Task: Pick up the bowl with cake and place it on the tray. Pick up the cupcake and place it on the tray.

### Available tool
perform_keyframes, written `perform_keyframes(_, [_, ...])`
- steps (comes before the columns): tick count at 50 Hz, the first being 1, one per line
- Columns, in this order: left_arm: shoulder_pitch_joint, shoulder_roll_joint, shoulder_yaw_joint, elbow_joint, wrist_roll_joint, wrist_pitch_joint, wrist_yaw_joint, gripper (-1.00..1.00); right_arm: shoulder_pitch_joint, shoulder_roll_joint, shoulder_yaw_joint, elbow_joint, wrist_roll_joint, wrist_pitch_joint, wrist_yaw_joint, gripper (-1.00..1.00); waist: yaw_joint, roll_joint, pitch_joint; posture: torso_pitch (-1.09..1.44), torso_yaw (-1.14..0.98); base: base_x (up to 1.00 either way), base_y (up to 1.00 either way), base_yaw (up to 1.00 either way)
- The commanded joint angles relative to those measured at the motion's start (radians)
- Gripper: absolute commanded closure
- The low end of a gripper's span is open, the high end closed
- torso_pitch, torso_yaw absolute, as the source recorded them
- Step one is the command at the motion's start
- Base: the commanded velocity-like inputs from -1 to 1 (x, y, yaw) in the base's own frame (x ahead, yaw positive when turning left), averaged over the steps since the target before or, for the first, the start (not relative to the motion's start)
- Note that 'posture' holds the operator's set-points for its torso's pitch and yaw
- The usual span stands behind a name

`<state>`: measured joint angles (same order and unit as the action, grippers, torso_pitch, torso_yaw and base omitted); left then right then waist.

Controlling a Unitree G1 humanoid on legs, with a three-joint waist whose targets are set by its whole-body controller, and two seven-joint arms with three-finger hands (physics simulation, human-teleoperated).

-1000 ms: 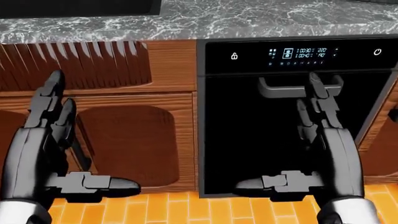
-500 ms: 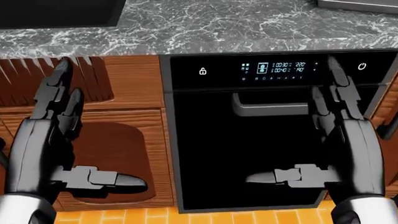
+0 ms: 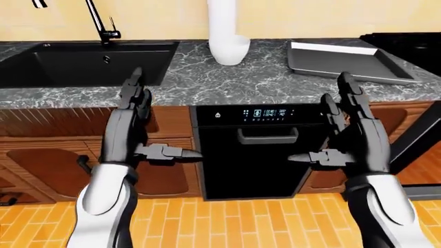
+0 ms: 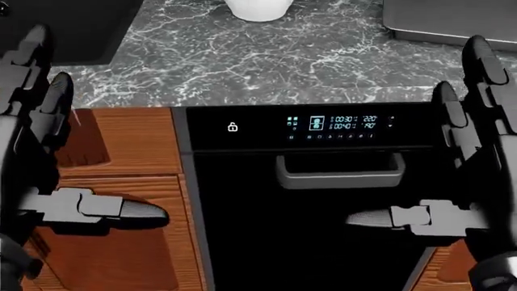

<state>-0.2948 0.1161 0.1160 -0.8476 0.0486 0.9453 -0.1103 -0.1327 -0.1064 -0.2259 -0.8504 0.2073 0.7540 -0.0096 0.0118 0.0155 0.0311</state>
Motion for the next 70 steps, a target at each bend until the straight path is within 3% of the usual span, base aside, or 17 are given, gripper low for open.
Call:
perform_keyframes(1, [-0.024, 0.003, -0.011, -0.022, -0.007, -0.038, -0.003, -1.00, -0.019, -0.011, -0.023, -0.030, 0.003, -0.032, -0.007, -1.00, -0.004, 0.009, -0.008, 0.00, 0.00, 0.28, -0.12, 0.00])
perform_keyframes(6, [-0.027, 0.006, -0.012, -0.051, -0.004, -0.009, -0.006, -1.00, -0.014, -0.014, -0.039, -0.041, 0.017, -0.031, -0.007, -1.00, 0.010, -0.081, -0.018, 0.00, 0.00, 0.28, -0.13, 0.00])
perform_keyframes(15, [-0.045, 0.009, -0.012, -0.053, -0.005, 0.006, -0.005, -1.00, -0.021, -0.024, -0.049, -0.054, 0.033, -0.018, -0.013, -1.00, -0.006, -0.033, 0.013, 0.00, 0.00, 0.28, -0.13, 0.00])
perform_keyframes(20, [-0.048, 0.014, -0.009, -0.063, -0.004, 0.018, -0.009, -1.00, -0.014, -0.024, -0.056, -0.063, 0.042, -0.020, -0.013, -1.00, -0.018, 0.058, -0.012, 0.00, 0.00, 0.28, -0.13, 0.00])
perform_keyframes(21, [-0.050, 0.015, -0.007, -0.066, -0.004, 0.022, -0.010, -1.00, -0.015, -0.024, -0.057, -0.067, 0.046, -0.017, -0.014, -1.00, -0.005, 0.029, -0.007, 0.00, 0.00, 0.28, -0.12, 0.00])
perform_keyframes(26, [-0.044, 0.017, -0.006, -0.079, -0.003, 0.028, -0.012, -1.00, -0.003, -0.015, -0.061, -0.079, 0.066, -0.015, -0.021, -1.00, -0.002, 0.034, -0.022, 0.00, 0.00, 0.15, -0.19, 0.00])
perform_keyframes(28, [-0.050, 0.020, 0.001, -0.086, -0.005, 0.040, -0.014, -1.00, 0.001, -0.014, -0.062, -0.081, 0.072, -0.017, -0.024, -1.00, -0.034, 0.066, -0.016, 0.00, 0.00, 0.00, -0.34, -0.44])
perform_keyframes(32, [-0.048, 0.022, 0.004, -0.088, -0.007, 0.039, -0.015, -1.00, 0.000, -0.015, -0.065, -0.085, 0.084, -0.009, -0.034, -1.00, -0.004, -0.043, 0.007, 0.00, 0.00, 0.00, 0.00, -1.00])
perform_keyframes(33, [-0.046, 0.022, 0.005, -0.088, -0.007, 0.037, -0.016, -1.00, 0.000, -0.016, -0.066, -0.087, 0.086, -0.007, -0.035, -1.00, -0.012, -0.089, -0.010, 0.00, 0.00, 0.00, 0.00, -1.00])
perform_keyframes(34, [-0.047, 0.023, 0.007, -0.091, -0.008, 0.041, -0.016, -1.00, 0.000, -0.018, -0.068, -0.089, 0.088, -0.004, -0.036, -1.00, -0.018, -0.092, -0.030, 0.00, 0.00, 0.00, 0.00, -1.00])
perform_keyframes(40, [-0.066, 0.033, 0.012, -0.118, -0.012, 0.078, -0.019, -1.00, 0.004, -0.024, -0.059, -0.090, 0.074, -0.027, -0.030, -1.00, -0.025, -0.009, 0.004, 0.00, 0.00, 0.00, -0.07, -0.65])
perform_keyframes(42, [-0.076, 0.037, 0.016, -0.131, -0.014, 0.097, -0.020, -1.00, 0.002, -0.026, -0.059, -0.098, 0.073, -0.027, -0.025, -1.00, -0.026, -0.008, 0.024, 0.00, 0.00, 0.00, 0.00, 0.00])
perform_keyframes(47, [-0.095, 0.047, 0.023, -0.152, -0.017, 0.131, -0.021, -1.00, -0.008, -0.029, -0.065, -0.107, 0.075, -0.013, -0.026, -1.00, -0.045, 0.048, -0.014, 0.00, 0.00, 0.00, 0.00, 0.00])
perform_keyframes(52, [-0.117, 0.059, 0.036, -0.176, -0.025, 0.170, -0.023, -1.00, -0.009, -0.029, -0.064, -0.109, 0.072, -0.014, -0.025, -1.00, -0.017, -0.023, -0.047, 0.00, 0.00, 0.01, 0.00, 0.00])
perform_keyframes(55, [-0.120, 0.062, 0.036, -0.188, -0.028, 0.182, -0.022, -1.00, -0.007, -0.029, -0.060, -0.112, 0.070, -0.017, -0.024, -1.00, -0.003, -0.036, 0.002, 0.00, 0.00, 0.21, -0.01, 0.00])
perform_keyframes(59, [-0.117, 0.064, 0.040, -0.199, -0.033, 0.186, -0.023, -1.00, -0.013, -0.029, -0.061, -0.124, 0.074, -0.002, -0.025, -1.00, 0.001, -0.063, 0.014, 0.00, 0.00, 0.27, -0.02, 0.00])
perform_keyframes(70, [-0.110, 0.098, 0.066, -0.200, -0.109, 0.180, 0.022, -1.00, -0.024, -0.032, -0.060, -0.130, 0.085, 0.008, -0.031, -1.00, -0.012, -0.024, 0.023, 0.00, 0.00, 0.34, 0.00, 0.00])
